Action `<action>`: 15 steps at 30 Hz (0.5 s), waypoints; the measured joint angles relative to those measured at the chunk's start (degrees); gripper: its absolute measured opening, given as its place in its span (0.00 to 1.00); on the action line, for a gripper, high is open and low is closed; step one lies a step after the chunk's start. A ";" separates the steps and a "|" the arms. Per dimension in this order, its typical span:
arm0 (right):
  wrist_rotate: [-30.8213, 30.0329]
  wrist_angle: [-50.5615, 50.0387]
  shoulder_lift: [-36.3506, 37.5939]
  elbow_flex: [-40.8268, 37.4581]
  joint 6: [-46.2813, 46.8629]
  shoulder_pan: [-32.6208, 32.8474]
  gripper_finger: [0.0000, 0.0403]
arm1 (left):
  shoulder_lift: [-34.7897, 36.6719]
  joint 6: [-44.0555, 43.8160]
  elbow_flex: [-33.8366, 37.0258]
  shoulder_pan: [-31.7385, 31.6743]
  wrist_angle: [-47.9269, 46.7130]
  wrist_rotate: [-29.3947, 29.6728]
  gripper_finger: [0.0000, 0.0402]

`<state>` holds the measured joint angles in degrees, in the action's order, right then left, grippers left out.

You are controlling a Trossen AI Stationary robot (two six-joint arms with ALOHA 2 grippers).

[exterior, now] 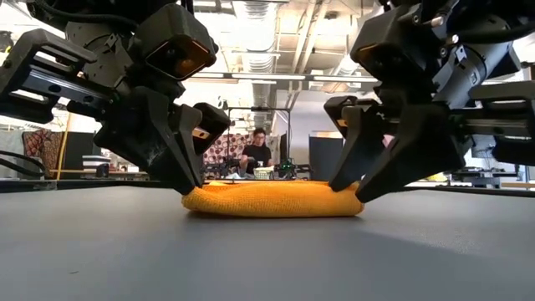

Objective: Roll towel
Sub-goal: Roll the yellow microfiber towel

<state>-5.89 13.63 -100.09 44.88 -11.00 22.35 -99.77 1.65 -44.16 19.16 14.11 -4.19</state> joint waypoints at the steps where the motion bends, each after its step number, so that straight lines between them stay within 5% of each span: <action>1: -0.10 -0.15 0.00 -0.01 0.01 -0.10 0.42 | 0.00 0.00 -0.01 0.00 0.00 0.00 0.00; 15: -0.61 -3.07 0.02 -0.02 3.58 -1.56 0.42 | 0.00 -0.85 0.00 -0.01 0.00 0.04 0.00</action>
<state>-6.50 10.56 -100.07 44.86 -7.42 20.80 -99.77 0.80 -44.16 19.14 14.11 -4.14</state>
